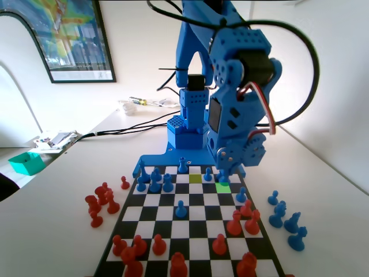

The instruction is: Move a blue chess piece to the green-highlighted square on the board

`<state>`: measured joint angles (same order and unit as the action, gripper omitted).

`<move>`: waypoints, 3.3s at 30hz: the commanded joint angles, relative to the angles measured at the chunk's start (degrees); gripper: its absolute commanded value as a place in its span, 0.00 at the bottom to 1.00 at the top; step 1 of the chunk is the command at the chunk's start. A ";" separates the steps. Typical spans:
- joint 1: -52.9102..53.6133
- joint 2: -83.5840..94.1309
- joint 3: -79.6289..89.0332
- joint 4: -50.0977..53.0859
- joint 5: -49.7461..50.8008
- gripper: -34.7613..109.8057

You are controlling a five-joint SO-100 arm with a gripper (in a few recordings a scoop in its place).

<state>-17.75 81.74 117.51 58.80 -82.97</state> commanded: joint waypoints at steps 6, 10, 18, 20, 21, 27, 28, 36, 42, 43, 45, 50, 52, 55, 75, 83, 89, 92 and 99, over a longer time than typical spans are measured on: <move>-0.97 -0.09 3.87 -5.01 0.79 0.25; -1.14 -0.09 3.60 -5.27 1.05 0.25; -1.14 -0.09 2.20 -5.01 1.14 0.25; -1.05 -0.09 2.20 -5.01 1.05 0.26; -1.05 -0.09 2.11 -5.01 1.05 0.28; -1.05 0.18 2.02 -5.19 0.70 0.34; -1.05 0.35 2.02 -5.10 0.53 0.34; 0.97 5.19 1.14 -1.49 -1.67 0.37; 1.58 13.54 -5.27 9.76 -2.20 0.36; 1.58 15.29 -7.29 13.01 -2.46 0.36; 1.76 18.72 -11.60 19.51 -2.72 0.36; 2.90 27.33 -19.42 32.43 -3.34 0.35; 3.78 30.59 -22.76 37.35 -3.43 0.34; 5.45 36.30 -25.84 43.42 -4.39 0.33; 14.77 67.15 -21.45 47.64 -10.11 0.31; 17.58 72.42 -11.69 47.29 -14.50 0.31; 16.79 77.70 -3.96 43.86 -15.91 0.29; 16.26 80.86 -0.53 41.84 -16.26 0.28; 15.64 87.80 6.94 33.13 -16.17 0.26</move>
<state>-1.67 166.20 122.26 95.54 -98.53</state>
